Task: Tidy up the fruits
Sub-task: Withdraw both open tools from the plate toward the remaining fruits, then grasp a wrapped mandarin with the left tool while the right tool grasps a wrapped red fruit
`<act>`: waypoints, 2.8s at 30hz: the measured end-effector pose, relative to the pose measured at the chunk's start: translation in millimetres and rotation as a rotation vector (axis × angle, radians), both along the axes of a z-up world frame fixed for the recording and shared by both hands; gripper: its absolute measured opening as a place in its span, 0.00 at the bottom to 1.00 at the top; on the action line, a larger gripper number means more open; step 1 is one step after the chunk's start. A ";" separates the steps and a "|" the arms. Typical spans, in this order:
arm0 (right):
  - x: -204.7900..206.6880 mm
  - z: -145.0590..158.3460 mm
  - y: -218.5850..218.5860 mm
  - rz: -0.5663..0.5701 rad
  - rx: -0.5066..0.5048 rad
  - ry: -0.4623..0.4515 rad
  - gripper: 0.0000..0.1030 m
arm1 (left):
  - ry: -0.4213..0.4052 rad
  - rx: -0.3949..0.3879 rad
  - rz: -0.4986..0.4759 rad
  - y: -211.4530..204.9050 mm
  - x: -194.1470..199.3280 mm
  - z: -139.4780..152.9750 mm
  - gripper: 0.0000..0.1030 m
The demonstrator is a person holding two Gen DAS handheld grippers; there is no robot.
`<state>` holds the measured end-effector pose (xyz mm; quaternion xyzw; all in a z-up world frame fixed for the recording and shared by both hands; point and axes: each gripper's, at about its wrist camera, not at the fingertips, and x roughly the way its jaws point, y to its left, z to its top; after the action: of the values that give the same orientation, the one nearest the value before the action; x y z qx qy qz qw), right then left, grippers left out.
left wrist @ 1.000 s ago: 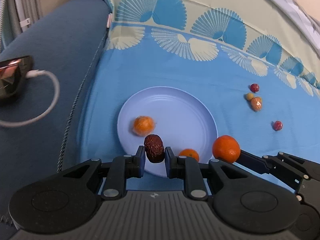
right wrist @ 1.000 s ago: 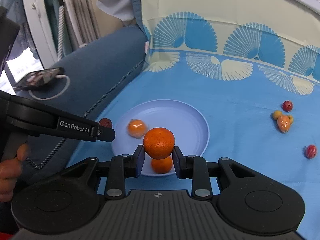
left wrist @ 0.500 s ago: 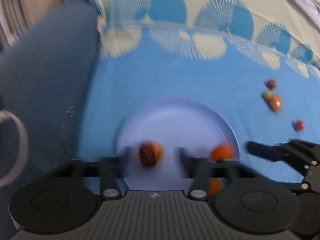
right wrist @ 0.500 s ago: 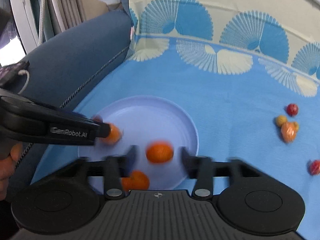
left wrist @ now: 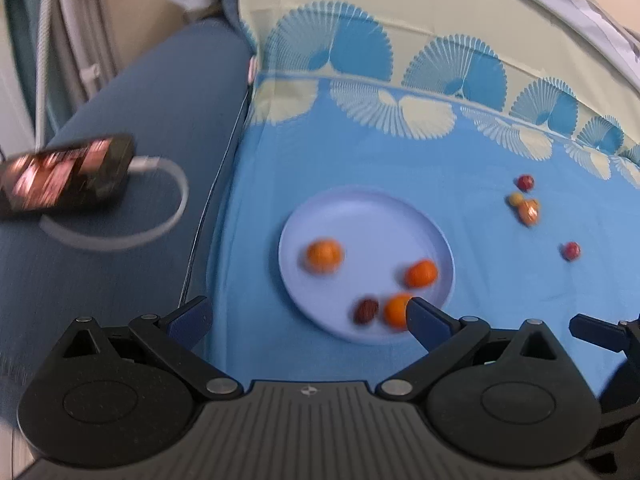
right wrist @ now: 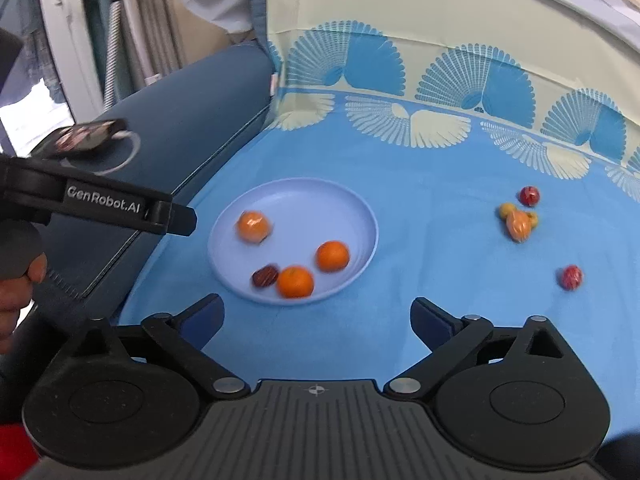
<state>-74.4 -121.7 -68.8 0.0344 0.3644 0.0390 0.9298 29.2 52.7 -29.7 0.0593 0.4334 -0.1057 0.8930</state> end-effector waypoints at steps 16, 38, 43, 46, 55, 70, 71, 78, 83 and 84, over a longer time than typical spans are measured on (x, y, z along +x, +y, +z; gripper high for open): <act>-69.4 38.3 -2.7 -0.038 -0.073 -0.184 0.99 | -0.070 -0.038 0.002 -2.2 -73.3 53.0 1.00; -91.7 40.2 -26.3 -0.131 -0.062 -0.225 0.99 | -0.095 -0.041 -0.054 -32.7 -86.7 69.4 1.00; -99.6 43.7 -48.9 -0.224 -0.079 -0.245 0.99 | -0.069 -0.039 -0.097 -58.4 -74.7 66.6 1.00; -105.4 41.2 -67.1 -0.281 -0.073 -0.237 0.99 | -0.059 -0.059 -0.116 -71.1 -75.6 63.9 1.00; -95.8 16.5 -113.5 -0.422 -0.040 -0.169 0.99 | -0.007 -0.015 -0.155 -99.8 -65.0 47.2 1.00; -45.0 -41.1 -193.5 -0.620 -0.014 -0.055 0.99 | 0.089 0.023 -0.219 -180.7 -4.5 8.9 1.00; -39.4 -46.7 -198.6 -0.628 -0.017 -0.043 0.99 | 0.093 0.025 -0.226 -187.3 0.5 5.4 1.00; 6.0 -82.5 -230.9 -0.659 -0.054 -0.046 0.99 | 0.131 0.012 -0.302 -249.2 49.5 -24.3 1.00; 41.9 -108.2 -252.1 -0.628 -0.025 -0.051 0.99 | 0.160 -0.022 -0.363 -302.2 92.2 -54.9 1.00; 48.7 -112.1 -255.3 -0.622 -0.021 -0.051 0.99 | 0.175 -0.025 -0.371 -313.2 102.3 -62.5 1.00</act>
<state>-25.6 -377.0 -180.8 0.1337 0.3132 -0.2504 0.9063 131.5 -260.4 -92.2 0.1176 0.4896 -0.2786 0.8178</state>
